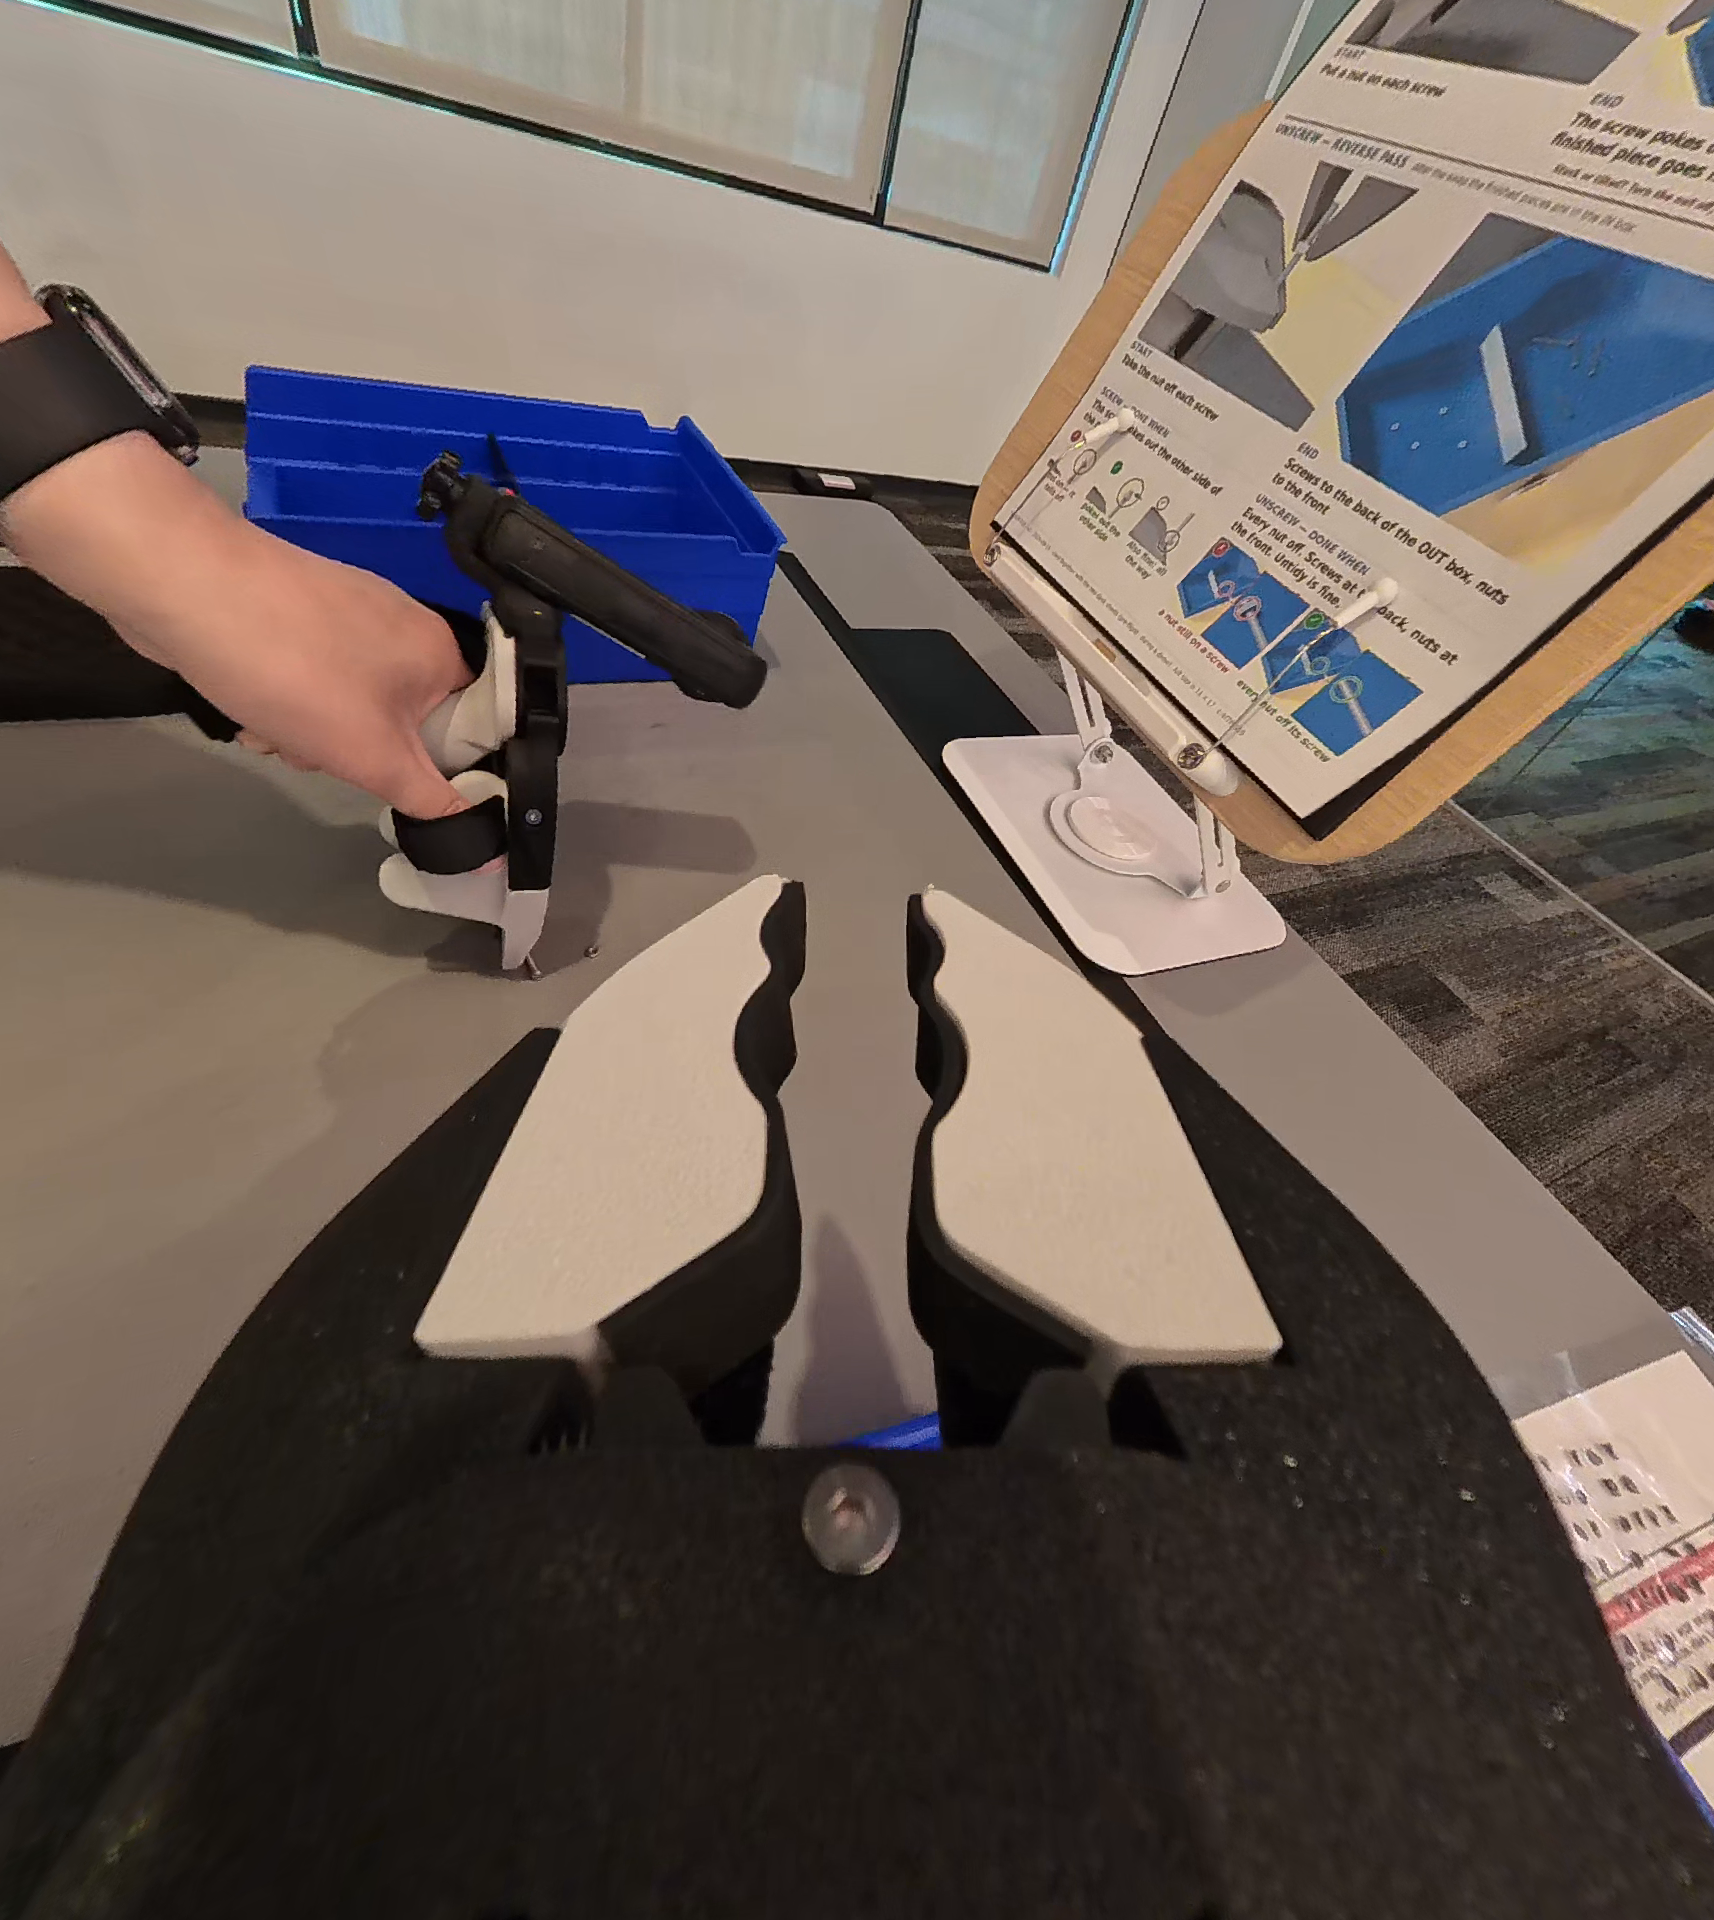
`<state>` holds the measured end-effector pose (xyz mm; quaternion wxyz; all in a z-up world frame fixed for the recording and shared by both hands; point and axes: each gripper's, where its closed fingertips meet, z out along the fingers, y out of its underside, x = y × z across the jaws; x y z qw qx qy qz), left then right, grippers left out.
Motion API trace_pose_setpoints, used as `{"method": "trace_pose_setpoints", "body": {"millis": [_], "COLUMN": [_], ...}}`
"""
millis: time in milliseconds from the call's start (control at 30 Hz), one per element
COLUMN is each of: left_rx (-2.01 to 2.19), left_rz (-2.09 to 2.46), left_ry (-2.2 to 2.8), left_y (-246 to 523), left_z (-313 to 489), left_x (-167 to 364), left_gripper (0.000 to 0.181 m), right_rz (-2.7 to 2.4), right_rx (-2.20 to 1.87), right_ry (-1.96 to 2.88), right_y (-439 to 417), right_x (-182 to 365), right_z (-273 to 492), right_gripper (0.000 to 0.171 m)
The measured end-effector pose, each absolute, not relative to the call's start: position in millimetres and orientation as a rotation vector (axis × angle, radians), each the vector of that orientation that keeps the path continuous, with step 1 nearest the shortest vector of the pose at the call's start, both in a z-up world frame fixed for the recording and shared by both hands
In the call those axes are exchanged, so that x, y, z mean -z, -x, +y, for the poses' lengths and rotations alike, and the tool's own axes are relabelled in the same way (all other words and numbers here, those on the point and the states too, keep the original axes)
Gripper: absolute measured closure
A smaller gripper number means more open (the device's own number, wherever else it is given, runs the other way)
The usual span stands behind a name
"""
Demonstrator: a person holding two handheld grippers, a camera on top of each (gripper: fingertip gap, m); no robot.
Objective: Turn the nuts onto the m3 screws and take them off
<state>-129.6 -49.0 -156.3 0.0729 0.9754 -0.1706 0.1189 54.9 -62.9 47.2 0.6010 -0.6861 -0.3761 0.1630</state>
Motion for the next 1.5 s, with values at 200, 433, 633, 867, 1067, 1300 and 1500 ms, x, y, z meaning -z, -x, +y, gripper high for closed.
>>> {"method": "trace_pose_setpoints", "body": {"millis": [200,433,633,867,1067,1300,1500], "left_rx": [-0.425,-1.03,-1.534,-1.619,-1.403,-1.419,-1.443], "left_rz": [-0.576,-0.634,-0.843,-1.13,-1.421,-1.533,-1.56], "left_ry": [-2.902,-2.97,-3.094,-3.381,-3.579,-3.511,-3.46], "left_y": [132,126,153,220,258,254,249], "left_z": [-50,-39,-19,0,-3,-27,-35], "left_x": [149,96,32,-3,-14,-11,-6], "left_gripper": [0.154,0.156,0.158,0.159,0.16,0.162,0.162], "right_rz": [-0.975,-1.428,-1.801,-1.643,-1.559,-1.555,-1.513], "right_rx": [-0.405,-0.401,-0.317,-0.357,-0.46,-0.286,-0.248], "right_ry": [1.561,1.646,1.768,1.962,2.157,2.277,2.364], "right_y": [-29,50,119,131,140,152,157], "right_x": [-49,0,84,127,139,143,145], "right_z": [-68,-87,-84,-47,-51,-58,-63], "right_gripper": [0.153,0.157,0.161,0.163,0.162,0.158,0.157]}}
